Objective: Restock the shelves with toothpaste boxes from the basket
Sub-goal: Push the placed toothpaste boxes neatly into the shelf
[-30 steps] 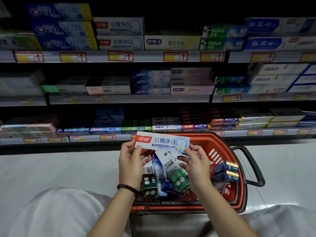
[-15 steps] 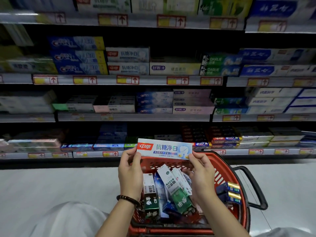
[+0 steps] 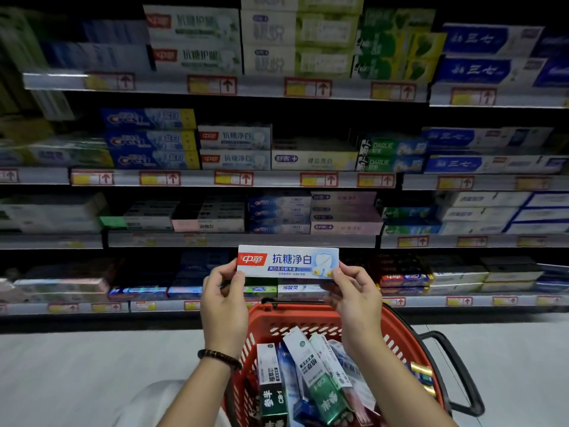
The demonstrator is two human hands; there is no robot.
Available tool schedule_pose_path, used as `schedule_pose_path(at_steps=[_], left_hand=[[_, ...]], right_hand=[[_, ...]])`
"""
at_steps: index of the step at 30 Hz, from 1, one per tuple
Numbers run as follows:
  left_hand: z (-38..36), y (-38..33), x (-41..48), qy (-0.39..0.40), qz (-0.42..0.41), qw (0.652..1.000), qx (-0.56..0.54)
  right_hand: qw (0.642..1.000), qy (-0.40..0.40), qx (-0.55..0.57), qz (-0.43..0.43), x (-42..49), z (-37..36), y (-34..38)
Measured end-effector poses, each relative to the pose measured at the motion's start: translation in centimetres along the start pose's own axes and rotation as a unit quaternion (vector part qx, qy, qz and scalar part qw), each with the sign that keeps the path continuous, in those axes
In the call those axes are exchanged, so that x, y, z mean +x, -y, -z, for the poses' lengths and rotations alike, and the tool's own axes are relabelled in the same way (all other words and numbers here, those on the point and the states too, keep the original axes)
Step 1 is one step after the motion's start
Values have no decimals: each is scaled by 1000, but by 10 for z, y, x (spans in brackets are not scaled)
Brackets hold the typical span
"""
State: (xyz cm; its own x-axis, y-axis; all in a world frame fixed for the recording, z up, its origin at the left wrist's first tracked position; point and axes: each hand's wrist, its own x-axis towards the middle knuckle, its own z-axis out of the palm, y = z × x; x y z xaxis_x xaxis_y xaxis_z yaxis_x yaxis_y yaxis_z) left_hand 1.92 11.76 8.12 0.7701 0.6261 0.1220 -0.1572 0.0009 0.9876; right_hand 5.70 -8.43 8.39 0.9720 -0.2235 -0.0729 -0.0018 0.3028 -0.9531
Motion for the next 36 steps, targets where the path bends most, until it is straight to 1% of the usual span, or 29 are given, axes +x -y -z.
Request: schedule_pose_path(at_steps=[7,14,21,28,36], left_hand=[[-4,-26,25,4,-28,1000,3],[-11,-51,54,-8,-31,999,-11],[-17,-63,82,8,-34,999,-27],[-25,-72,119,20,-54,998,7],[-27,-90,176,46,-68,996,44]], right_hand=[[1000,20,-10,21,15,-25,27],[999,26,-6,34,34,-52,45],[997,24,-28,62,57,-80,62],[995,33,-49,81,83,-113,76],[986,51,-100,127,123,-157,95]])
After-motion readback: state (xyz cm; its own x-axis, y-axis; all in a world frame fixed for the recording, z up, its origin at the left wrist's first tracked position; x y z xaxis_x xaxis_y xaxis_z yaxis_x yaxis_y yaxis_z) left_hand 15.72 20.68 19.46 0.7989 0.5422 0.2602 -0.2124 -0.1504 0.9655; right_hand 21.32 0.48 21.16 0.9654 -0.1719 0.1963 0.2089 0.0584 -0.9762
